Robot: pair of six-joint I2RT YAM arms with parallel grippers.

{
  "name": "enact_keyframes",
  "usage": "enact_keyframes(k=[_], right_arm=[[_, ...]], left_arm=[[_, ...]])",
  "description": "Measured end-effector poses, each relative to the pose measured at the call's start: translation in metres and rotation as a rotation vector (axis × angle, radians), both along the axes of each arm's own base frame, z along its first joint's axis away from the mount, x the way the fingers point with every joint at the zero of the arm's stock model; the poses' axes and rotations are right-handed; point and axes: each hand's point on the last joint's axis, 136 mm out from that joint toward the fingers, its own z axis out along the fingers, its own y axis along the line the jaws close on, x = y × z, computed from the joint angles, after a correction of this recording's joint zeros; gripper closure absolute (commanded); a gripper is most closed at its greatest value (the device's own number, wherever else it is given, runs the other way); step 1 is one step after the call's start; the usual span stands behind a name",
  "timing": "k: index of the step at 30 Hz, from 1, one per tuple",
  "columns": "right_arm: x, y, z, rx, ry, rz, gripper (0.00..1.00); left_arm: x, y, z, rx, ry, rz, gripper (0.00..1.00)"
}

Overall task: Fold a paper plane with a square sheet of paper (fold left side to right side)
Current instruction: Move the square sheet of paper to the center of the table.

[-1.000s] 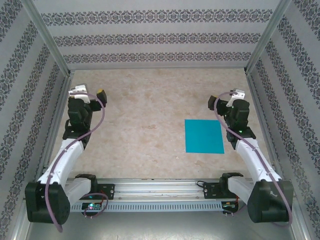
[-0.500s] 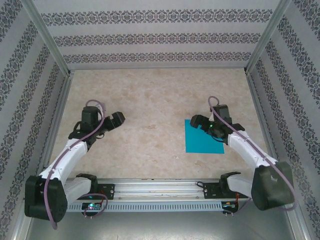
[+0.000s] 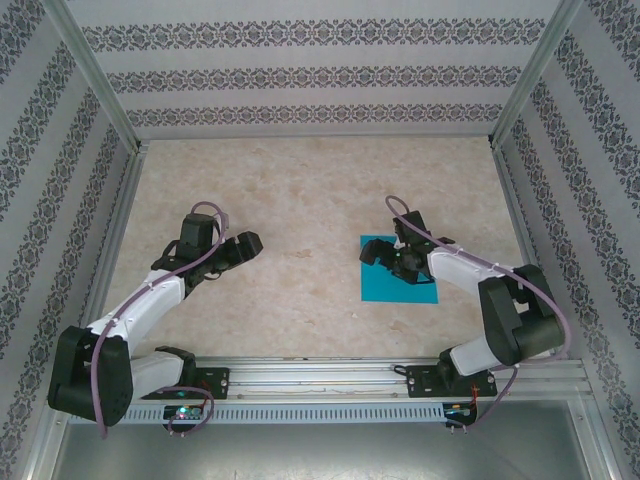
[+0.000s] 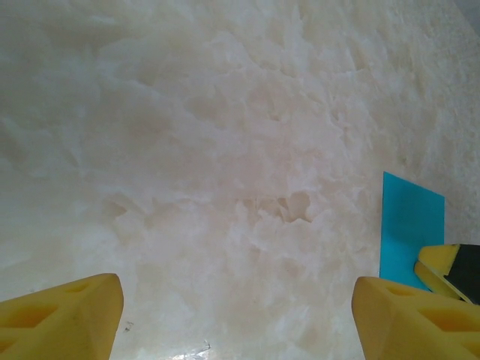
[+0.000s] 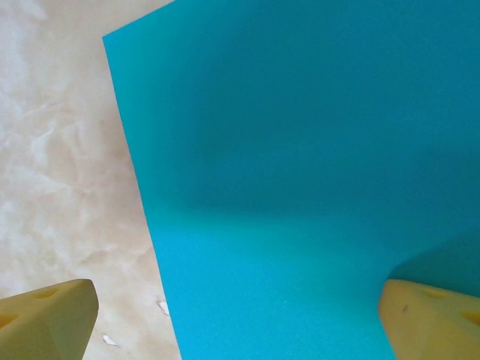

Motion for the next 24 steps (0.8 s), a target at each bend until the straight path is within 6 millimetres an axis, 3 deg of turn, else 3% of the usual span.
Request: enact_keyframes(k=[5,13,16,20,24], right_arm=[[0.007,0.039,0.002,0.045,-0.019,0.022,0.02],[0.013,0.135,0.006,0.135,-0.042,0.062,0.02],[0.014,0.163,0.008,0.158,-0.049,0.078,0.02],[0.014,0.18,0.009,0.178,-0.051,0.088,0.02],[0.015,0.182,0.011,0.181,-0.049,0.091,0.02]], left_arm=[[0.002,0.005,0.001,0.021,-0.007,0.021,0.22],[0.005,0.009,0.004,0.041,-0.013,0.042,0.26],[0.003,0.009,0.003,0.043,-0.004,0.042,0.28],[0.003,0.009,0.003,0.042,-0.003,0.042,0.32],[0.002,0.007,0.003,0.028,0.003,0.035,0.42]])
